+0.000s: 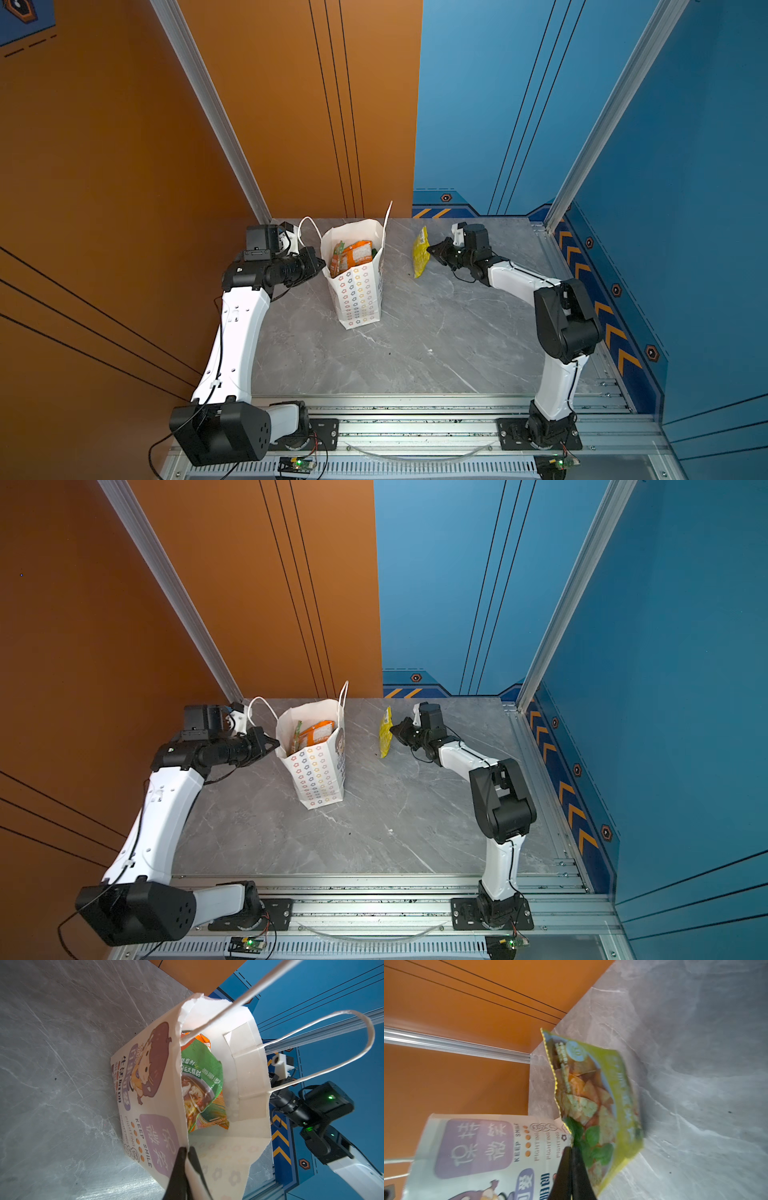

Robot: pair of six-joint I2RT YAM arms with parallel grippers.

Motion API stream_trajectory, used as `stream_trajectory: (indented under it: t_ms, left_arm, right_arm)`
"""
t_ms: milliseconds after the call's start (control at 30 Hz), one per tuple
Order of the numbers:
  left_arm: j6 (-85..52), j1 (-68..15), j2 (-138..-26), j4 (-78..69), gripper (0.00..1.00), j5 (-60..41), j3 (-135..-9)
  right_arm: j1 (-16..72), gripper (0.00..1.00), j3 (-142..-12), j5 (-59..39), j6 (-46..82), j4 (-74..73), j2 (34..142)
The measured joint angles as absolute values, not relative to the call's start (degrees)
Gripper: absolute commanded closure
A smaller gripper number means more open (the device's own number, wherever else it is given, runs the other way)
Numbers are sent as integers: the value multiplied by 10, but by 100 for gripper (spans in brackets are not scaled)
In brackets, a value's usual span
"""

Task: Place the snacks into the paper bag
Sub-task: 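Lower the right gripper and grasp the yellow chip packet, then lift the yellow packet and carry it over the bag with the right gripper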

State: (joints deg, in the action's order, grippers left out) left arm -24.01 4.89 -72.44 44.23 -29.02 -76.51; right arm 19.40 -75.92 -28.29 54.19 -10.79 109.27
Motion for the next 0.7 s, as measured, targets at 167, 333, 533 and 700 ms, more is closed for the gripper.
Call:
stream_trajectory:
  t_ms: [167, 333, 533, 700]
  left_arm:
    - [-240, 49, -724, 442, 99, -290, -765]
    - [-240, 49, -724, 442, 99, -290, -765]
    - [-240, 49, -724, 442, 99, -292, -765]
    - [-240, 49, -724, 442, 99, -293, -765]
  right_arm:
    - [224, 100, -815, -259, 481, -28, 1041]
    - [257, 100, -877, -227, 426, 37, 998]
    - [275, 100, -955, -206, 390, 79, 986]
    - [287, 100, -1007, -188, 373, 104, 986]
